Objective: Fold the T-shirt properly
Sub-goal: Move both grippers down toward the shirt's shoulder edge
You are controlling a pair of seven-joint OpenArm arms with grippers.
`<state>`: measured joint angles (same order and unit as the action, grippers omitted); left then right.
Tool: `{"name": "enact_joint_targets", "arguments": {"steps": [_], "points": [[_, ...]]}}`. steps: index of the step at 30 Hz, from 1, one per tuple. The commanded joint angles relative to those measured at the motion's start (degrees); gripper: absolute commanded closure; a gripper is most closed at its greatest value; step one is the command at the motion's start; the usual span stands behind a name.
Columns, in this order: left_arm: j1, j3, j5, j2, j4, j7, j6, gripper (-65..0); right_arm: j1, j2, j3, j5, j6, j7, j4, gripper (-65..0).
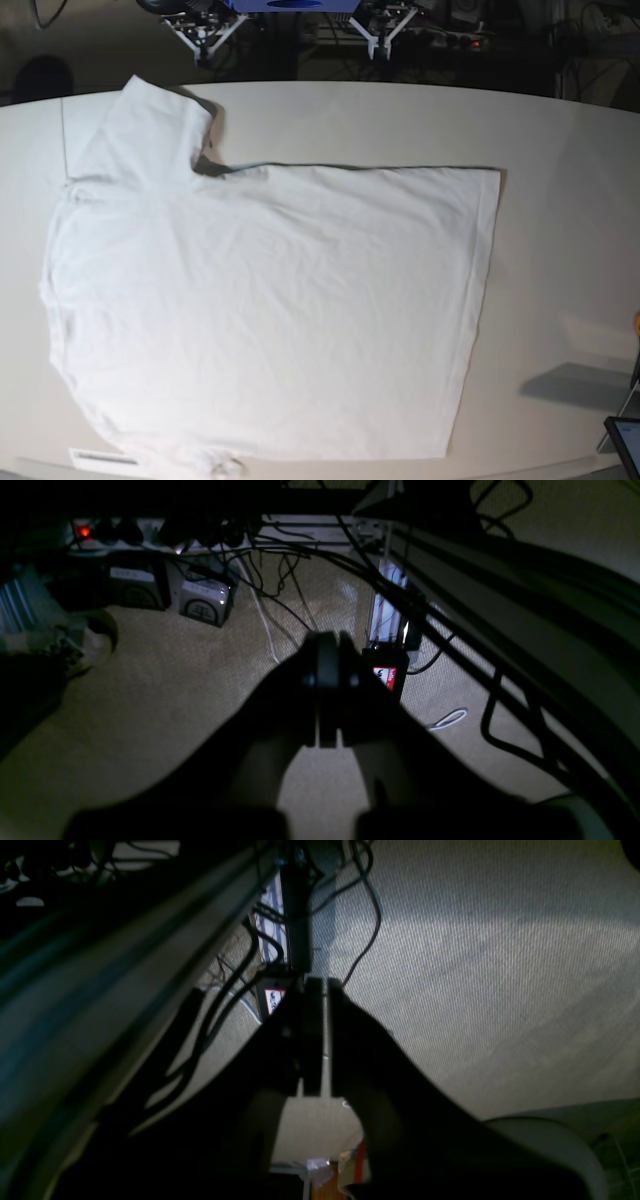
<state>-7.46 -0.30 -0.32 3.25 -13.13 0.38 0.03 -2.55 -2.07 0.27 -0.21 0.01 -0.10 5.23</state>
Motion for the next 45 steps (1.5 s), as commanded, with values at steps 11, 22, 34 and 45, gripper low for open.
{"name": "enact_joint_targets", "arguments": {"steps": [11,22,34,45], "points": [[0.0,0.3,0.0,0.3,-0.3,-0.3,0.2,-4.2,0.0,0.1,0.1,0.1,0.0,0.4,0.1,-21.3],[-0.4,0.0,0.0,0.2,-0.3,-0.6,0.2,0.0,0.0,0.1,-0.2,-0.1,0.0,0.5,0.2,-2.6],[-5.1,0.6,0.4,-1.0,-5.1,-0.8,0.2,0.0,-8.3,1.7,0.1,-0.1,0.0,0.1,7.7,-2.3],[-22.1,0.5,0.0,-5.8,-33.4,-0.8,0.2,0.0,-28.4,2.6,6.2,0.1,0.0,0.1,41.3,-2.2]]}}
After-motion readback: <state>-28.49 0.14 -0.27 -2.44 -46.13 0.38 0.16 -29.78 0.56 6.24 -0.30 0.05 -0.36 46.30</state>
